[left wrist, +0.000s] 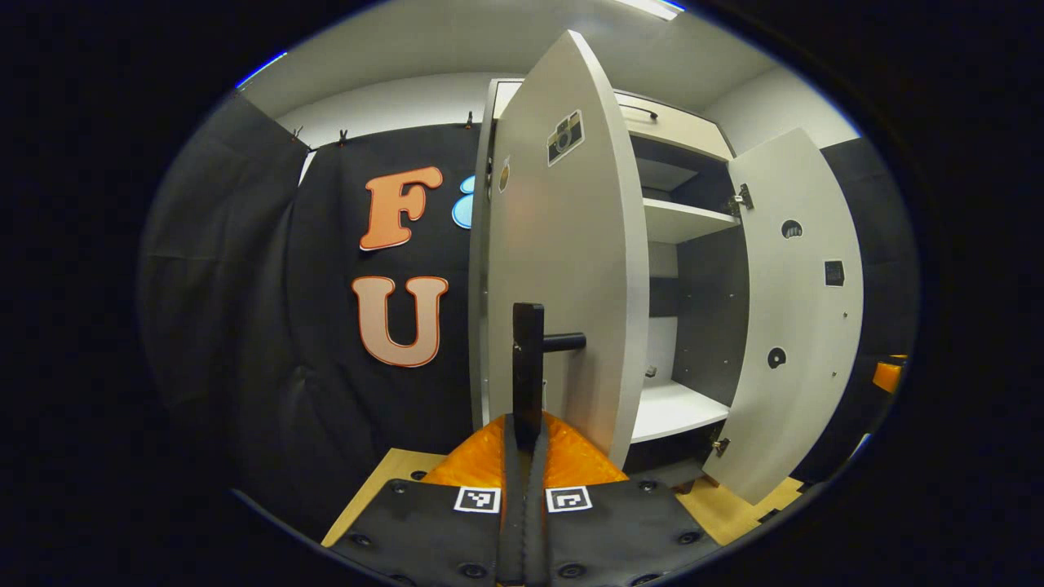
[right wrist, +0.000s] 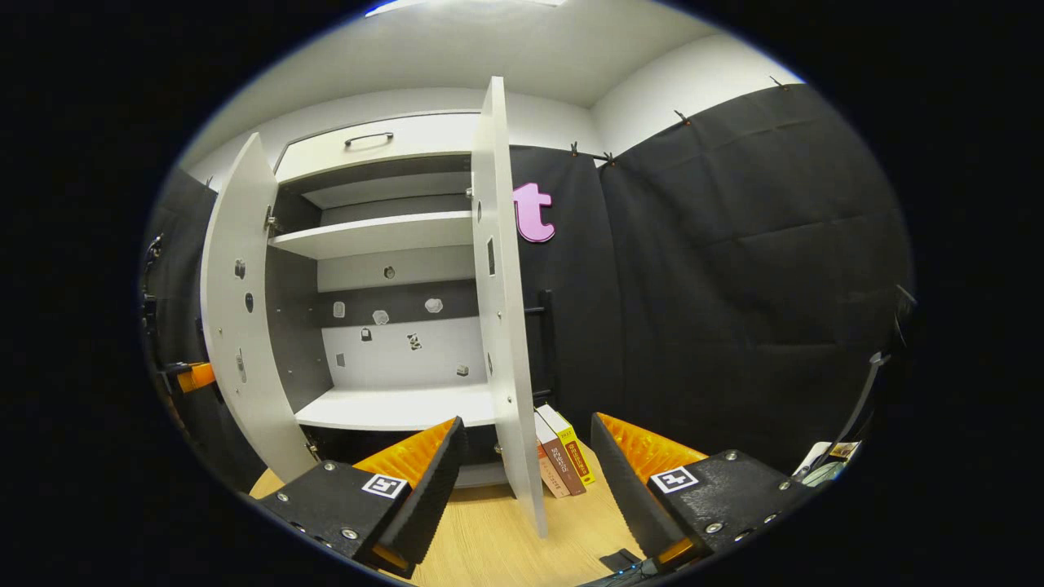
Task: Open the right door of the double-door shoe cabinet with the right hand, and open the left door with the left hand.
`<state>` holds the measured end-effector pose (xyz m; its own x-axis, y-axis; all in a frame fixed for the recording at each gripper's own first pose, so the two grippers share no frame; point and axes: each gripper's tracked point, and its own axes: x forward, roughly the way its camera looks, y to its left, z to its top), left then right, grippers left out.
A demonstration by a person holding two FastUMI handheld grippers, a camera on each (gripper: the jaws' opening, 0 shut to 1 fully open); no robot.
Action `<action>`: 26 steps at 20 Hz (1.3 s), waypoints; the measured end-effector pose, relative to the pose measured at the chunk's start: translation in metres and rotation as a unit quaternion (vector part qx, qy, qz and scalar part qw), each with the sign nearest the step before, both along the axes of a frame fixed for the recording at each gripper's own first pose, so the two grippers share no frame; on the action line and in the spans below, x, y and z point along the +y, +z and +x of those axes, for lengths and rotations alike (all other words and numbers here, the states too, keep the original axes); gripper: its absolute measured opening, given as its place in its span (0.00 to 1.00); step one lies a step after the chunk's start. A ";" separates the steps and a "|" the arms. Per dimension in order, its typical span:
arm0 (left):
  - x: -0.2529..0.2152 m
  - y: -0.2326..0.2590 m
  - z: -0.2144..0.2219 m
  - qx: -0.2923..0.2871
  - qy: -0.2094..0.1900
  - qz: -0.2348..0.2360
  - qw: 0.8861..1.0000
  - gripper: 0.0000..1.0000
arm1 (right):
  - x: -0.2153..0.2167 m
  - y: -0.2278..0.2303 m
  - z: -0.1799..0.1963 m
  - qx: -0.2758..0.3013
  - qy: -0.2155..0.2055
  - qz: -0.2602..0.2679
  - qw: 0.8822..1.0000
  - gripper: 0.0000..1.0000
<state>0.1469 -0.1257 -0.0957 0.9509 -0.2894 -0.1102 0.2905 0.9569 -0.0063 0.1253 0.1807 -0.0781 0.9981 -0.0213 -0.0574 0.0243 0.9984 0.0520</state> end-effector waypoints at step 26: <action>0.093 0.015 -0.029 0.039 0.043 -0.015 0.998 0.07 | 0.069 0.013 0.018 0.008 0.075 -0.015 0.997 0.93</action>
